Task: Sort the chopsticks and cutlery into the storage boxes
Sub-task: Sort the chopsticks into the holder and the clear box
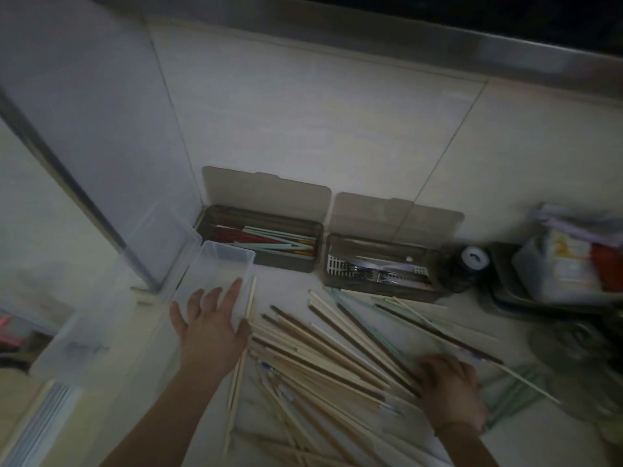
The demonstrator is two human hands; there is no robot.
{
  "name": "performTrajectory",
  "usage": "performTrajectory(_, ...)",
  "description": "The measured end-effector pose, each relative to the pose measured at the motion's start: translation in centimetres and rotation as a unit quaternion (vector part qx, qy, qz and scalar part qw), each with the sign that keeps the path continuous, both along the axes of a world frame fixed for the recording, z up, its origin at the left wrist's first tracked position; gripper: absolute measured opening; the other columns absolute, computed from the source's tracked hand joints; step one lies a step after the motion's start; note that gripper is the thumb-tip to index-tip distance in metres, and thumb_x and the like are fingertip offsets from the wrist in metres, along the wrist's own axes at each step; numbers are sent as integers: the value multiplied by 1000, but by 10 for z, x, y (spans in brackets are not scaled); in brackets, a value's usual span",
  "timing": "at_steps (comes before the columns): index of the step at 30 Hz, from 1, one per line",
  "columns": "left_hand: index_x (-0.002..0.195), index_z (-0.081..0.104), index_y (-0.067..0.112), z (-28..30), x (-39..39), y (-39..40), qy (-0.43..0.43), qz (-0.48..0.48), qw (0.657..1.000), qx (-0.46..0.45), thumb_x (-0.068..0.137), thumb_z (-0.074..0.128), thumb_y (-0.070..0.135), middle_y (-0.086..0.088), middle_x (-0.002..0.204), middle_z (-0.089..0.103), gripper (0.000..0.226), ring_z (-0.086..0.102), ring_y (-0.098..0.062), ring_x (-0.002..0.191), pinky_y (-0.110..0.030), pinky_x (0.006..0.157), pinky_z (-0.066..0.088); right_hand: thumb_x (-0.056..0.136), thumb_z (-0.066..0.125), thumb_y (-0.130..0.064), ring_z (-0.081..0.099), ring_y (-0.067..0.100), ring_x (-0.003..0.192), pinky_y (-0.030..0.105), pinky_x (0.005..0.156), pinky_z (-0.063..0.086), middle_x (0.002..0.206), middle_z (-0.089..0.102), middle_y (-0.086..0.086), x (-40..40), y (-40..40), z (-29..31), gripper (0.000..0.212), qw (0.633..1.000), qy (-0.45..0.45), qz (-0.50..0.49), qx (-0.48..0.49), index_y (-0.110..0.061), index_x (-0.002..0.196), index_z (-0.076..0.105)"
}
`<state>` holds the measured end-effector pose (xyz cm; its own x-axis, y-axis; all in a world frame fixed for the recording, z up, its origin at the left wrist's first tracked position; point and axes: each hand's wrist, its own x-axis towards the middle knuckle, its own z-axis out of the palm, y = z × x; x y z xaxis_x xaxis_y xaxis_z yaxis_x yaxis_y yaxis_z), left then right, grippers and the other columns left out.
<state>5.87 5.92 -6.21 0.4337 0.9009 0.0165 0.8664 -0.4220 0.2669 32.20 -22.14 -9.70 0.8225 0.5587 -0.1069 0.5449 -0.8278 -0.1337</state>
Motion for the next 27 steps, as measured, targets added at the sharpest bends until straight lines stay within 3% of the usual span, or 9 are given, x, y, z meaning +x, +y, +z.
performTrajectory(3, 147, 34, 37, 1, -1, -1, -7, -1, 1000, 2, 81, 60, 45, -2, 139, 51, 72, 28, -30, 136, -56, 111, 2, 84, 63, -12, 55, 42, 97, 48, 83, 44, 99, 68, 16, -8, 14, 4, 10, 988, -42, -76, 126, -13, 90, 71)
performTrajectory(5, 146, 37, 36, 2, -1, -1, -12, 0, 1000, 5, 78, 52, 49, -2, 138, 51, 71, 28, -32, 136, -56, 111, 1, 89, 58, -13, 60, 43, 90, 50, 77, 46, 97, 68, 18, -9, 30, 11, 13, 978, -69, -76, 183, -11, 95, 68)
performTrajectory(10, 144, 40, 35, 4, -1, -1, -18, 6, 1000, 0, 78, 52, 48, -3, 138, 52, 69, 28, -33, 137, -58, 111, 6, 91, 59, -7, 68, 38, 77, 41, 63, 52, 103, 71, 16, -7, 106, 43, 19, 953, -54, 46, 295, -9, 108, 68)
performTrajectory(12, 144, 41, 35, 4, -2, -1, -22, 6, 1000, -3, 80, 58, 46, -4, 139, 52, 67, 29, -34, 137, -59, 111, 6, 94, 54, -5, 67, 31, 82, 36, 71, 52, 107, 69, 13, -8, 146, 56, 23, 942, -10, 121, 313, -12, 112, 64)
performTrajectory(14, 141, 46, 32, 5, -3, -1, -29, 7, 1000, 0, 77, 56, 45, -6, 136, 54, 66, 33, -36, 135, -61, 111, 9, 94, 48, -6, 59, 18, 83, 22, 75, 43, 101, 64, 3, -14, 186, 68, 24, 923, 76, 187, 329, -21, 109, 59)
performTrajectory(16, 140, 48, 31, 6, -3, -2, -29, 5, 1000, 4, 74, 53, 46, -7, 133, 56, 67, 37, -38, 133, -62, 110, 12, 90, 49, -4, 54, 13, 80, 13, 74, 36, 91, 60, 0, -19, 221, 76, 20, 906, 86, 243, 337, -21, 96, 59)
performTrajectory(20, 136, 54, 30, 7, -3, -2, -36, -3, 999, 14, 71, 58, 44, -7, 126, 61, 66, 45, -39, 127, -65, 107, 21, 77, 53, 14, 60, 32, 91, 25, 85, 42, 94, 67, 15, -23, 275, 68, 27, 911, 73, 314, 257, -5, 88, 70)
performTrajectory(24, 138, 50, 32, 6, -3, -2, -32, -5, 999, 10, 74, 69, 41, -6, 130, 59, 68, 43, -39, 130, -63, 109, 17, 85, 50, -6, 40, 26, 123, 36, 104, 25, 129, 58, -5, -23, 298, 46, 42, 931, 11, 361, 43, -26, 119, 63)
performTrajectory(27, 141, 46, 34, 7, -3, -2, -33, -3, 999, 7, 76, 67, 42, -5, 134, 56, 69, 38, -37, 134, -61, 112, 10, 96, 42, -22, 28, 23, 134, 38, 107, 17, 139, 50, -9, -17, 296, 39, 34, 930, 17, 366, 12, -30, 125, 58)
